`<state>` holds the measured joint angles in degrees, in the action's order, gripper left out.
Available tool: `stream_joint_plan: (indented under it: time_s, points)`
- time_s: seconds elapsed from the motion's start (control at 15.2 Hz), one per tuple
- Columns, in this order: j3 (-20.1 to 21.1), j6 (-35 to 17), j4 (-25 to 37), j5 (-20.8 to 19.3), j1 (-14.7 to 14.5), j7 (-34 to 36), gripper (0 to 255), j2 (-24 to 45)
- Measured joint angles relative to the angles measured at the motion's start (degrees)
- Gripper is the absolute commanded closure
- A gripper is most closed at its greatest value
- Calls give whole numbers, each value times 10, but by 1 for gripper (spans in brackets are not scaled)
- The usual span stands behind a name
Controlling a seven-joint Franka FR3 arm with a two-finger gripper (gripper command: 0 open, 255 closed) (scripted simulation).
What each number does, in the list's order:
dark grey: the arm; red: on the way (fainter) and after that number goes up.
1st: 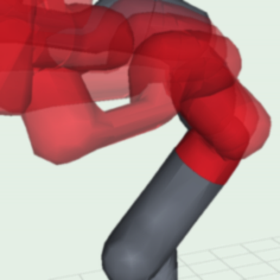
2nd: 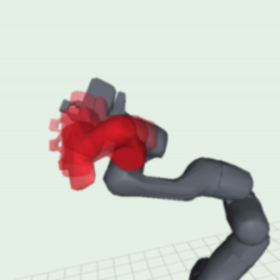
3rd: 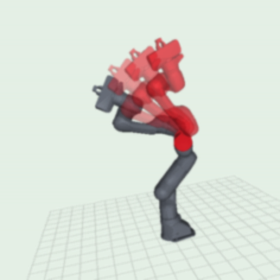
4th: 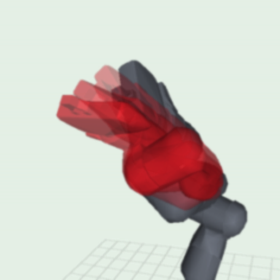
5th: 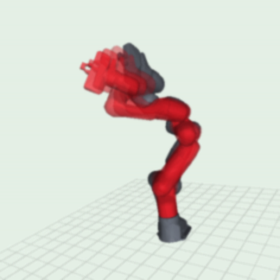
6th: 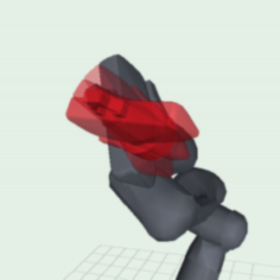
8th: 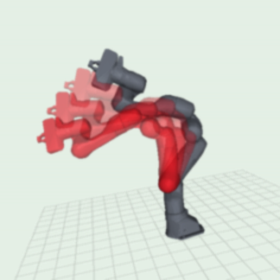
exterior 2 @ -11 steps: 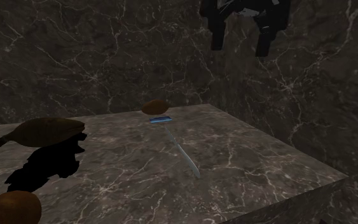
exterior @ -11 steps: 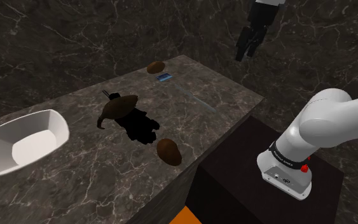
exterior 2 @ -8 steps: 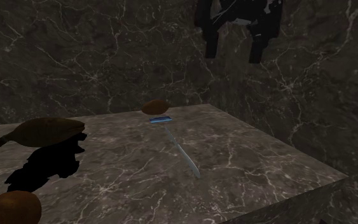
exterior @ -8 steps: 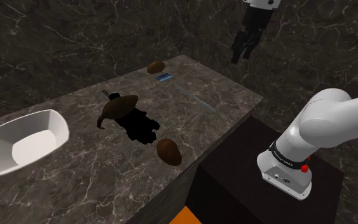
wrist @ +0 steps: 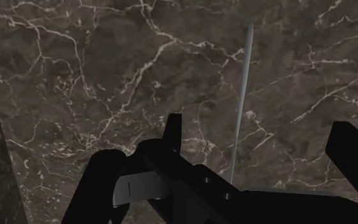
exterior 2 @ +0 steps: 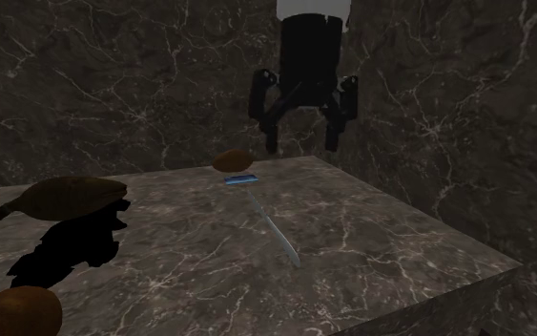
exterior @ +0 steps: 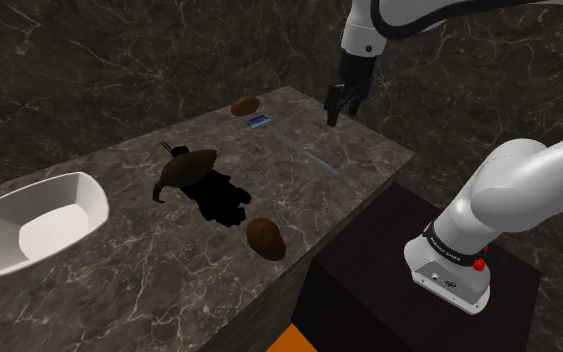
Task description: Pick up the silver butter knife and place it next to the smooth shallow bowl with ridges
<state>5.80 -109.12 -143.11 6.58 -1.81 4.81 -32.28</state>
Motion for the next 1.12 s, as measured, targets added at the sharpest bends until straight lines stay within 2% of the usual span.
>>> stream_joint_plan:
  time_s: [0.53, 1.12]
  points:
    - [42, -135, 6, -20, 2, 47, 0, 151]
    - [48, -204, -18, -25, 2, 55, 0, 197]
